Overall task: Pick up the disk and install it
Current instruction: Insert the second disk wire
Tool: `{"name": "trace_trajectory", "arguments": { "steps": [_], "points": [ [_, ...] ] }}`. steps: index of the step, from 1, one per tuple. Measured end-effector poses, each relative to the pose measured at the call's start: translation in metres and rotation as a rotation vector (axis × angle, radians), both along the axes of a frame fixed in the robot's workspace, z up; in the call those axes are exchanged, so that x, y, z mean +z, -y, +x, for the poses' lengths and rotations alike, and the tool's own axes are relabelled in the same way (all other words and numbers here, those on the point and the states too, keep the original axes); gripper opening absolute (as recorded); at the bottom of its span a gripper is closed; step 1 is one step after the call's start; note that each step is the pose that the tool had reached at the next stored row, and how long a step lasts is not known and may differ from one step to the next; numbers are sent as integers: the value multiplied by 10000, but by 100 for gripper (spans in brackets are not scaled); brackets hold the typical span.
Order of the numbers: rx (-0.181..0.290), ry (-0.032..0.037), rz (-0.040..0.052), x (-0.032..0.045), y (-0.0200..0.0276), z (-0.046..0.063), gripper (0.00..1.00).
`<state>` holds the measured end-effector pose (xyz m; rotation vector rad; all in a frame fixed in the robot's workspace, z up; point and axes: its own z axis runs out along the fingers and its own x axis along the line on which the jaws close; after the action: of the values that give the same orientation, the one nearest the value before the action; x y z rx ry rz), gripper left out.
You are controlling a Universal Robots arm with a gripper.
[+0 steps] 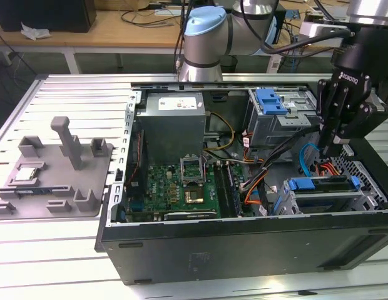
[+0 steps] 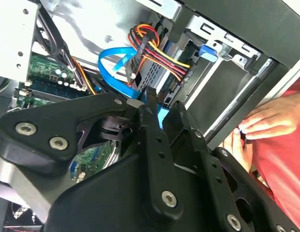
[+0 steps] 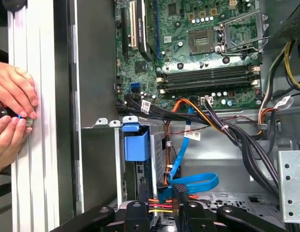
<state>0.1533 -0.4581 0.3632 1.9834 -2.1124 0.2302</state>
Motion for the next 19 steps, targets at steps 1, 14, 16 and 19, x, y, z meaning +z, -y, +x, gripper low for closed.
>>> {"name": "trace_trajectory", "arguments": {
  "steps": [1,14,16,19],
  "points": [
    [-1,-1,109,0,0,0,33],
    [-2,-32,262,0,66,6,33],
    [-2,-33,273,19,78,8,33],
    [-2,-32,316,46,112,8,33]
  ]
}}
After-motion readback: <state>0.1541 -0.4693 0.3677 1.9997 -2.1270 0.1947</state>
